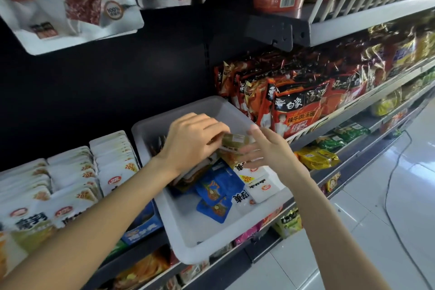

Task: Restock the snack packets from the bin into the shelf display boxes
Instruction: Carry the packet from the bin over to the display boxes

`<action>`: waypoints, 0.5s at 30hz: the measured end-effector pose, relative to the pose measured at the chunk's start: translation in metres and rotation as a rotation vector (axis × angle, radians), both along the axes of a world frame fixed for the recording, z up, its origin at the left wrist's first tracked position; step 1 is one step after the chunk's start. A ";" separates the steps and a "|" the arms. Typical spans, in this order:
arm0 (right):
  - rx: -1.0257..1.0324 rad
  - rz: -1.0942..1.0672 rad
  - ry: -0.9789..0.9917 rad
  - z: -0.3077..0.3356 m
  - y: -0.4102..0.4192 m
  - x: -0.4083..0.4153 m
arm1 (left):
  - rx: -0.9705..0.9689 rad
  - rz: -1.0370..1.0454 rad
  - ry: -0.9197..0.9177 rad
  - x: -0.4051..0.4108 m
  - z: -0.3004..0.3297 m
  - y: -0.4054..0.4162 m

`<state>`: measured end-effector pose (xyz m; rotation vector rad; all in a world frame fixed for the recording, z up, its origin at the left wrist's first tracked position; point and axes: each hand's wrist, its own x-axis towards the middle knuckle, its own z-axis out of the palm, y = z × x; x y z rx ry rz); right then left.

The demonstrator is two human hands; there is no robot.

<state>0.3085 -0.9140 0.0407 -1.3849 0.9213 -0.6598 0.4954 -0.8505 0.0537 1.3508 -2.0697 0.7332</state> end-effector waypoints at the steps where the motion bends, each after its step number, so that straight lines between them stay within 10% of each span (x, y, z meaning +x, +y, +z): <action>1: 0.052 0.003 -0.077 0.003 0.006 0.003 | -0.040 -0.035 0.010 -0.001 0.003 0.009; 6: -0.216 -0.034 -0.146 0.008 0.032 0.016 | 0.034 -0.141 0.021 0.004 0.003 0.053; 15: -0.345 0.141 -0.268 0.011 0.080 0.043 | 0.348 0.048 1.426 0.011 0.017 0.098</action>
